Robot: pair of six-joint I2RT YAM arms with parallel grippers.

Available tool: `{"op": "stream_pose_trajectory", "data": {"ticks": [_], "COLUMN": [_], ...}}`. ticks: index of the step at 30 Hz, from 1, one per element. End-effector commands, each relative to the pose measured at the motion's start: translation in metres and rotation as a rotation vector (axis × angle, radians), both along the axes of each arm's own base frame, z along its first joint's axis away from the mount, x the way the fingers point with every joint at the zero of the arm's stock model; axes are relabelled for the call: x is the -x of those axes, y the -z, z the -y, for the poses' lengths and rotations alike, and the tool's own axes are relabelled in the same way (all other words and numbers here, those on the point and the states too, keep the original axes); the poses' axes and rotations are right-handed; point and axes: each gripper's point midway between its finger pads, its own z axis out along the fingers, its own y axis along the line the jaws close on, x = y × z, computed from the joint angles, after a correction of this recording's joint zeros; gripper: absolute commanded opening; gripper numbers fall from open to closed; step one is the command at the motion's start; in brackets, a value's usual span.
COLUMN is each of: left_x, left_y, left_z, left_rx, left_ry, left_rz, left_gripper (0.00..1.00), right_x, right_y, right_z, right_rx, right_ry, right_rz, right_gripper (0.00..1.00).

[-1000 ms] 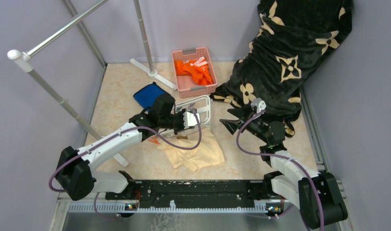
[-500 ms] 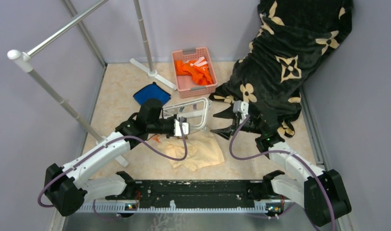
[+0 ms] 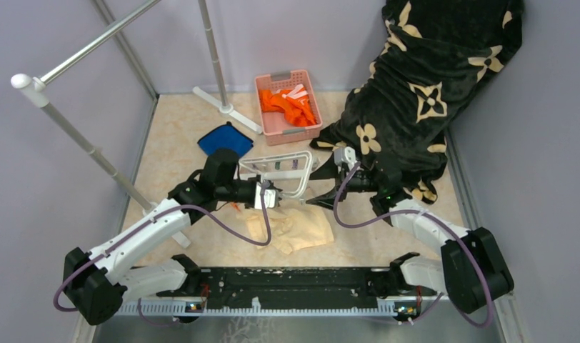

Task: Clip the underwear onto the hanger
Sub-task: Open the clamp at the hanger.

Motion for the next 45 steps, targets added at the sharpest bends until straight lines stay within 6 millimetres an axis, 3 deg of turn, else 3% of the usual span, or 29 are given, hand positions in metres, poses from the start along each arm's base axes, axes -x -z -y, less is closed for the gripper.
{"op": "stream_pose_trajectory", "data": {"ticks": [1,14,26,45], "left_x": [0.001,-0.006,-0.009,-0.009], "left_y": [-0.032,-0.032,-0.030,-0.033], "left_z": [0.009,0.011,0.009,0.011], "left_rx": [0.076,0.066,0.055,0.060], "left_ry": [0.068,0.052,0.035,0.046], "left_rz": [0.104,0.108,0.113,0.111], "left_gripper": [0.00,0.00,0.00,0.00], "right_x": [0.003,0.016,0.016,0.026], "right_y": [-0.031,-0.022,-0.003,-0.002], "right_z": [-0.011,-0.027,-0.021,-0.018], "right_rx": [-0.062,-0.084,-0.018,-0.019], "right_ry": [-0.072,-0.130,-0.076,-0.107], "right_rz": [0.086,0.024,-0.001,-0.002], "right_gripper": [0.71,0.70,0.68,0.69]}}
